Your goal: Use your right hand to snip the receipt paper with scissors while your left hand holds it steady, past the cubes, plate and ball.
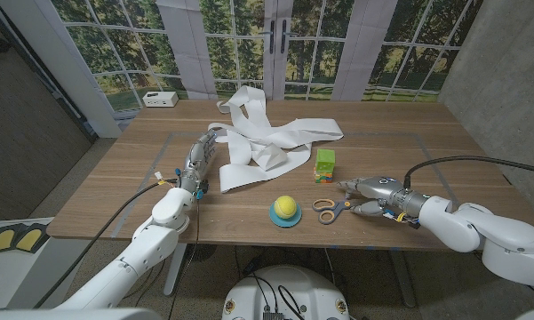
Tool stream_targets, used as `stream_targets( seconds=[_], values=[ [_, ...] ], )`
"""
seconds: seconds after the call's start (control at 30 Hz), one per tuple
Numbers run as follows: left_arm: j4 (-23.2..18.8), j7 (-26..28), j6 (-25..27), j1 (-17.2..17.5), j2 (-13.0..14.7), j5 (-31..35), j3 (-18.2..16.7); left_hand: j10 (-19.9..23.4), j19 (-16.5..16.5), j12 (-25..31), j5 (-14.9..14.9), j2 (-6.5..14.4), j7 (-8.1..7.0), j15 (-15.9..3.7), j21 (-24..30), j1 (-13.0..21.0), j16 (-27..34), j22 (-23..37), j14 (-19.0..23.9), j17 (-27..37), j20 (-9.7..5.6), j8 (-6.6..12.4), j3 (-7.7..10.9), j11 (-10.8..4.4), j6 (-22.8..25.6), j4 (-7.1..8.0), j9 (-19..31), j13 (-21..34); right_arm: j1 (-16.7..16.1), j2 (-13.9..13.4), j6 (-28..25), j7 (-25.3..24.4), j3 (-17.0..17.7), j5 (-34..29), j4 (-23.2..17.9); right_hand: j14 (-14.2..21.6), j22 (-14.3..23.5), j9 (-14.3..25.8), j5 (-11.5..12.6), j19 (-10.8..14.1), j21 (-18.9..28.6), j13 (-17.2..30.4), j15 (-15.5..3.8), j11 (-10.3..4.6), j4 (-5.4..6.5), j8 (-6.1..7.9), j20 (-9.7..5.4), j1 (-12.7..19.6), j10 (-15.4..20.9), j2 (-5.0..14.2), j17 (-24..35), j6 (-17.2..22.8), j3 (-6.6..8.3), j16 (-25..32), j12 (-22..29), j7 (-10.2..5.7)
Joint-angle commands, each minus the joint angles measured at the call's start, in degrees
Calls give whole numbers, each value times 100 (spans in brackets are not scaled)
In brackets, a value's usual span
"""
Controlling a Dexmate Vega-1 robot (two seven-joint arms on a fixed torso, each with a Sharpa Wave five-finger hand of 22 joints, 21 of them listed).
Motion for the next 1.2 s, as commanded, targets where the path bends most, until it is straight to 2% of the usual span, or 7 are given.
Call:
stream_targets(
  seconds=[0.03,0.17,0.3,0.57,0.97,1.2],
  values=[
    [-21,10,-17,34,-7,2,3,53,17,20,7,29,39,-3,23,51,1,15,56,20,-24,11,51,17,29,3,11,24,67,-163,-126,-116,-173,115,-19,-23,7,9,78,-21,-13,124,-410,62,90,30,44,-147,-30,-24,59,26,-10,-19,104,70],
    [-12,9,-29,35,-13,4,3,64,17,23,6,28,40,-1,23,52,-1,15,54,20,-24,11,51,26,34,2,11,25,159,-185,-174,-90,-298,91,-28,-38,8,8,133,-44,-13,227,-433,8,156,24,11,-270,-119,-14,104,-3,-29,-23,169,49],
    [-8,14,-31,42,-16,-2,-2,58,18,19,6,28,39,3,23,53,-2,15,52,20,-22,11,52,32,37,2,11,26,232,-189,-240,-74,-399,114,-38,-63,9,8,166,-48,-10,288,-421,10,164,14,8,-308,-189,-25,122,-42,-29,-38,201,57],
    [-7,-10,-39,37,-2,-6,-9,56,15,14,5,27,28,-1,21,55,-7,15,43,20,-28,7,53,38,34,1,11,27,364,-162,-323,-188,-611,44,-27,-44,10,8,317,-50,-1,432,-440,-4,94,21,24,-212,-197,49,155,-69,98,-55,342,44],
    [10,-46,-72,57,-2,-53,-34,46,6,6,4,24,37,-2,18,55,-12,15,31,20,-14,-1,53,41,20,2,11,28,472,-200,-227,-248,-771,258,-37,62,10,8,538,-43,10,657,-455,-38,65,54,109,-226,-52,34,217,-5,186,-41,625,57],
    [13,-64,-74,67,6,-74,-44,38,3,0,4,24,38,4,18,53,-12,15,27,20,-18,-1,53,21,19,4,11,29,645,-130,-184,-77,-963,352,-19,119,9,9,673,-39,12,851,-522,-146,12,55,95,-186,23,15,259,23,260,-45,845,6]
  ],
)
